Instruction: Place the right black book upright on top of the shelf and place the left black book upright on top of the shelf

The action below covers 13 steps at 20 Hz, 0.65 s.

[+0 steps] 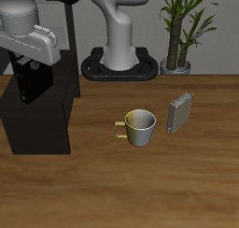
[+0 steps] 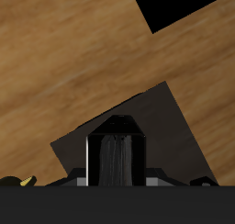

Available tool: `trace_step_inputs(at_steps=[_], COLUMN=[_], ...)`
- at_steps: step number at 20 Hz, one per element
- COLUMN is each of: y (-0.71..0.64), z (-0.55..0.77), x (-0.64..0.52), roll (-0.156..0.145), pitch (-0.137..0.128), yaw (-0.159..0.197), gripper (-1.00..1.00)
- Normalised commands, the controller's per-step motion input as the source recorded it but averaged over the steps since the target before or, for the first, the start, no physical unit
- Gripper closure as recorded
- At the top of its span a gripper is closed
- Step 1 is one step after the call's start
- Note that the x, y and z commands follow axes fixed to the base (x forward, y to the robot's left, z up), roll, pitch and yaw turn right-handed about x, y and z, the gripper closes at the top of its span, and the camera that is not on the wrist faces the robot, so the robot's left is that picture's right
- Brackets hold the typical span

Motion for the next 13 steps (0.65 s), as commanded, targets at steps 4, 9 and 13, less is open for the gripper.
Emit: trace_step_inputs(at_steps=[4,9,13], y=[-0.05,-0.11,-0.05], z=[-0.30,-0.13,-0.04], x=[0.04,-0.07,0.00], roll=[-0.025,-0.021,-0.026], pitch=[0.056,0.018,0.007], yaw=[-0.045,-0.008,-0.006], gripper=[1.00,-1.00,-1.00])
